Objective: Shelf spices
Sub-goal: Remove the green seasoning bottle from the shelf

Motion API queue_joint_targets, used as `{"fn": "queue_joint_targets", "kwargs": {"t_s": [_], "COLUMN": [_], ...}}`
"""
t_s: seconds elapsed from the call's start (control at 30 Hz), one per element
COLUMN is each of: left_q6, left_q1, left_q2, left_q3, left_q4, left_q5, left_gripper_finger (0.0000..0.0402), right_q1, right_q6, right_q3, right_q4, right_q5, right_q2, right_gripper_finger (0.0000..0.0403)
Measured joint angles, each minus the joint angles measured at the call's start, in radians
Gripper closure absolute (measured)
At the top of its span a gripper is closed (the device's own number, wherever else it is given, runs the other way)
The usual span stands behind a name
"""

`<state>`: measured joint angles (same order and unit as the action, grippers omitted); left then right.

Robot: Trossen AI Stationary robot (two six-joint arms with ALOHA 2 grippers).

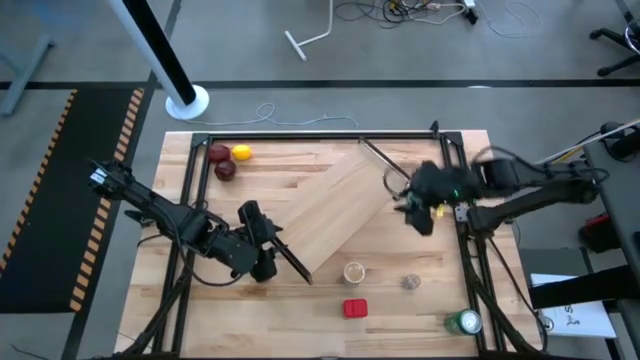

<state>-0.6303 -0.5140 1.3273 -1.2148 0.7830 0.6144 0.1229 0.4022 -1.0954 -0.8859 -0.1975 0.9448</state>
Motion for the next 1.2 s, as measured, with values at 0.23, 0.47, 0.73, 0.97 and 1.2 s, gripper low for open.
{"fn": "queue_joint_targets", "kwargs": {"t_s": [0.23,0.47,0.73,0.97,1.2], "left_q6": [-0.007,-0.007,-0.007,-0.006,0.039], "left_q1": [-0.004,-0.003,-0.003,-0.004,-0.007], "left_q2": [0.0,0.0,0.0,0.0,0.0], "left_q3": [0.0,0.0,0.0,0.0,0.0], "left_q4": [-0.001,-0.001,-0.001,-0.001,-0.001], "left_q5": [0.002,0.004,0.004,0.004,0.0], "left_gripper_finger": [0.0205,0.0205,0.0205,0.0205,0.0205], "right_q1": [0.287,0.42,0.514,0.528,0.528], "right_q6": [0.317,0.522,0.652,0.713,0.662], "right_q3": [0.293,0.493,0.555,0.555,0.495], "right_q4": [0.128,0.327,0.353,0.357,0.305], "right_q5": [-0.252,-0.36,-0.591,-0.611,-0.608], "right_q2": [-0.068,0.002,0.122,0.251,0.243], "right_gripper_finger": [0.0241,0.0241,0.0241,0.0195,0.0134]}}
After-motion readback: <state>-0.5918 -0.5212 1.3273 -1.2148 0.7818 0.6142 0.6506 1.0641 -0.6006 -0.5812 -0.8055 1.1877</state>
